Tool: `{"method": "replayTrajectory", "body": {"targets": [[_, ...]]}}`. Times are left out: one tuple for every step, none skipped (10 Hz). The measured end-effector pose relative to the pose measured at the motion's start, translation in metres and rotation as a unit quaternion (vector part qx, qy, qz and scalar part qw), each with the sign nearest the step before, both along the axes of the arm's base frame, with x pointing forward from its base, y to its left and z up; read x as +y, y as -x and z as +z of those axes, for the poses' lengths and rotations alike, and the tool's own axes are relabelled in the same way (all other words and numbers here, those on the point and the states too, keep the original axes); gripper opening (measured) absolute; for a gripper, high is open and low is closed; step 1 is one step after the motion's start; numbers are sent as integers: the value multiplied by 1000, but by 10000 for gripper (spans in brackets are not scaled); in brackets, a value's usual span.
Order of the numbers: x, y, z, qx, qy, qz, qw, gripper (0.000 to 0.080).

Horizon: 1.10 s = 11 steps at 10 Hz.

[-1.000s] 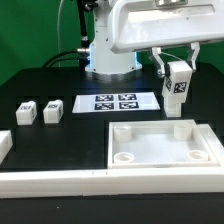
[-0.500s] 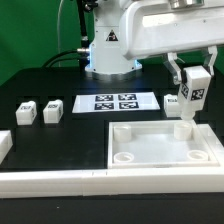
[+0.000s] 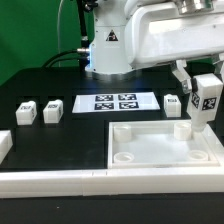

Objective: Assemble one leg

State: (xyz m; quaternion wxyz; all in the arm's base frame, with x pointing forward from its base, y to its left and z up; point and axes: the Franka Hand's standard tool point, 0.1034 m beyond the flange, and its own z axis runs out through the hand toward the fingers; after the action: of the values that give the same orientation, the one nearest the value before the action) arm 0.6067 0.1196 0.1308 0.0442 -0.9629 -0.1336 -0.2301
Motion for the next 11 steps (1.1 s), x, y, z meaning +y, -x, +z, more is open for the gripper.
{"method": "replayTrajectory", "body": {"targets": [[-2,-3,2,-25,-2,-3,1000,294],[-4,-3,-1,-43,-3,-5,999,294],[-5,-2,-3,-38,-2,-5,999,294],[-13,-2,-7,-35,-1,-10,999,294],[-13,-5,-11,-28,-1,-10,1000,294],[-11,-15,-10,-32,-2,-6,999,294],[-10,-23,-10,-36,-2,-4,999,294],[-10,-27,-12,-37,-2,-4,999,294],[-9,-27,-16,-35,-3,-4,999,294],[-8,-26,-18,-36,-3,-3,999,294],[-7,-25,-21,-35,-3,-2,999,294]]}}
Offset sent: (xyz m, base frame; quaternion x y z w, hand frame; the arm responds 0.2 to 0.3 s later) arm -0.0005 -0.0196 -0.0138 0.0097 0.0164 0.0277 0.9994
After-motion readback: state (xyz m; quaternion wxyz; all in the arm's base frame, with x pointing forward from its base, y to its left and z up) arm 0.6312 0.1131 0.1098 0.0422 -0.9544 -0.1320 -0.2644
